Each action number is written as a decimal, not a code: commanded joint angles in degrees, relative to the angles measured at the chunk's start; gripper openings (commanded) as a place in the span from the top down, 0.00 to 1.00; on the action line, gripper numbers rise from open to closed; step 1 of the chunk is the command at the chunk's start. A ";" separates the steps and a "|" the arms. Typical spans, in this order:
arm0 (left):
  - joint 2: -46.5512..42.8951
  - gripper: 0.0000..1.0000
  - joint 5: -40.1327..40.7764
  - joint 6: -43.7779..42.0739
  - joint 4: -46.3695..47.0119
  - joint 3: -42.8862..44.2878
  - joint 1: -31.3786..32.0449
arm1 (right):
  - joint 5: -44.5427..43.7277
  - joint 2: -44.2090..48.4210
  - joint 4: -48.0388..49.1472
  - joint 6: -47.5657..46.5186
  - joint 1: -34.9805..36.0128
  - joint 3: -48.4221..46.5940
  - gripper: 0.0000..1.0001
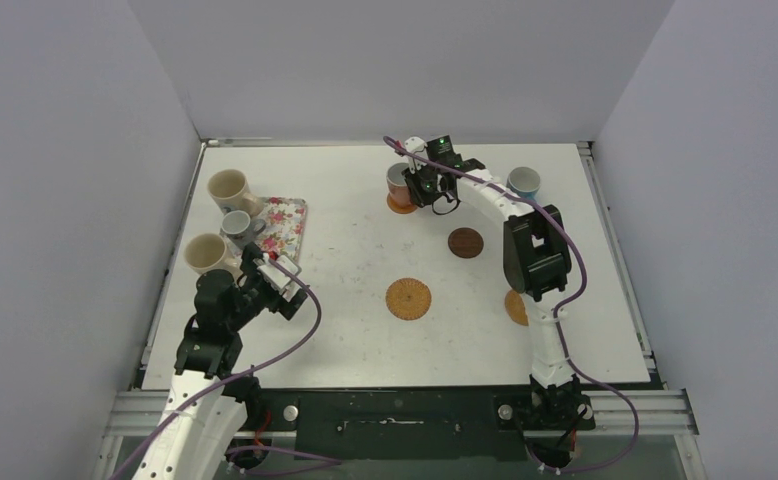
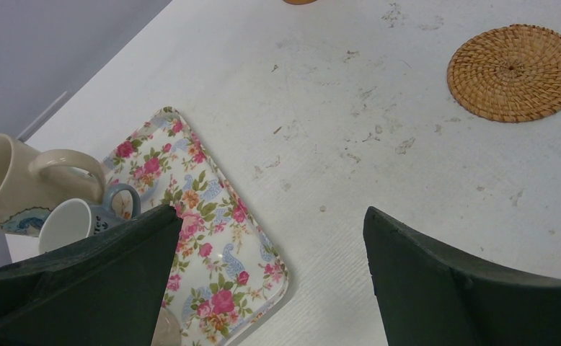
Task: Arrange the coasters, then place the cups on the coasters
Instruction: Place the cup on the coaster, then pick up the cup from the tray.
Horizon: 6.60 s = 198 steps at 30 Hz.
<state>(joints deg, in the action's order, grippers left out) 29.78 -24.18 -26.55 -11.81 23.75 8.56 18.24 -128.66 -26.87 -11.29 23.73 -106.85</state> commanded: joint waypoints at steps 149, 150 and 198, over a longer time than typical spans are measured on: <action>64.54 0.03 15.67 6.60 6.22 39.63 -20.33 | 33.34 53.01 -24.98 -43.47 -9.92 39.69 0.00; 64.67 0.04 15.52 6.59 6.14 39.57 -20.33 | 33.33 53.05 -24.98 -43.47 -9.93 39.70 0.00; 52.16 1.00 13.57 5.54 -2.51 36.26 -13.39 | 32.72 54.51 -24.91 -43.37 -9.91 40.35 0.00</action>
<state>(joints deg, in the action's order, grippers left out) 86.52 -9.19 -21.39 -15.81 59.81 -7.03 49.34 -76.42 -53.21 -53.43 14.22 -66.83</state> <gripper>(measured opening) 0.672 0.999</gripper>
